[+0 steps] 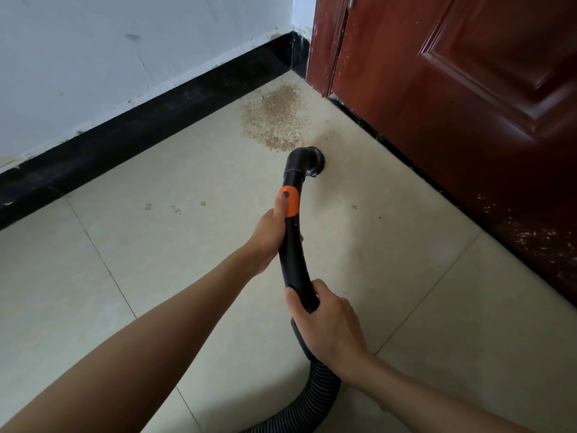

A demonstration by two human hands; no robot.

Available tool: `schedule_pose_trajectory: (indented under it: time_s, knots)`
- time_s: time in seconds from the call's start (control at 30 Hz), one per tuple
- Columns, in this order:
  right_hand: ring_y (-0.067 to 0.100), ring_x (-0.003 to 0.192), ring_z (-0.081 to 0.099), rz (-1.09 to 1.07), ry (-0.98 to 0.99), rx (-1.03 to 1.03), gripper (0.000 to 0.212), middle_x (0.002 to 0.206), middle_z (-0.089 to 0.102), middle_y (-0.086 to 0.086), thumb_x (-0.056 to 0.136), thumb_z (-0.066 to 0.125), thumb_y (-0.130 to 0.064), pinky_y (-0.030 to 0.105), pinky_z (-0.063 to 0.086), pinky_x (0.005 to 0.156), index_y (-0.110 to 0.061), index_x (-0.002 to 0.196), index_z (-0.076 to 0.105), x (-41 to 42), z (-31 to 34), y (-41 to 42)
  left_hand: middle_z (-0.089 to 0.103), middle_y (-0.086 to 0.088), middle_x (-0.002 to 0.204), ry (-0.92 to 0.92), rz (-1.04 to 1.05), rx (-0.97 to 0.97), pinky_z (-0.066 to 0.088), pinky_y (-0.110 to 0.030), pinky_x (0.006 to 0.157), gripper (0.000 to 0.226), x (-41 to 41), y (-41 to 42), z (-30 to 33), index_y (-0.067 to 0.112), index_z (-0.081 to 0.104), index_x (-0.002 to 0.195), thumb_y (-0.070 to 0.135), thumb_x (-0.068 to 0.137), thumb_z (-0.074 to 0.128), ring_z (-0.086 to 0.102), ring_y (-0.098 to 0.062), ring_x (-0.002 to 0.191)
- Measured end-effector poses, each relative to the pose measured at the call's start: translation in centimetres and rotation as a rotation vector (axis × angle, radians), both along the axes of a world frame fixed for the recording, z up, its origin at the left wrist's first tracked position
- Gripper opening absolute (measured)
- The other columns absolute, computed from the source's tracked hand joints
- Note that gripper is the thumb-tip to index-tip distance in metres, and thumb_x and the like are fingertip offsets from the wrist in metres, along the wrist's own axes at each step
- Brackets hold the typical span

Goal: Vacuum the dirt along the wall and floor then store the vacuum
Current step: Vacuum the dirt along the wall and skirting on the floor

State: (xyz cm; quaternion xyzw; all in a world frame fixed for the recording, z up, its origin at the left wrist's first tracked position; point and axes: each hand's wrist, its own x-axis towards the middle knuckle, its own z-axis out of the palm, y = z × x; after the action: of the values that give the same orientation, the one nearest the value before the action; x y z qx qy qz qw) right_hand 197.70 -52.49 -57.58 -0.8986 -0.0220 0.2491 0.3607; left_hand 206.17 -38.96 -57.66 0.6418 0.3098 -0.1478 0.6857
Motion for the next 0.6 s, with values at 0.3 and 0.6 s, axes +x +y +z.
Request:
schedule_pose_trajectory:
  time_s: [0.3,0.6]
  knots:
    - [0.028,0.081,0.06,0.213,0.019,-0.055,0.04,0.079,0.065,0.002,0.09,0.045,-0.06,0.035,0.047,0.074,-0.022,0.08,0.043,2.4,0.4,3.5,0.056,-0.012,0.069,0.01,0.209,0.039,0.044,-0.028,0.057,0.05,-0.6,4.9,-0.4,0.012,0.048,0.084,0.052,0.099,0.022,0.055,-0.018,0.06]
    - [0.028,0.085,0.06,0.455,0.015,-0.061,0.042,0.089,0.066,0.004,0.09,0.045,-0.061,0.033,0.043,0.072,-0.02,0.089,0.049,7.7,0.0,9.8,0.055,-0.013,0.072,0.029,0.542,0.035,0.044,-0.029,0.056,0.048,1.3,11.6,-0.9,0.006,0.045,0.1,0.051,0.099,0.028,0.055,-0.019,0.062]
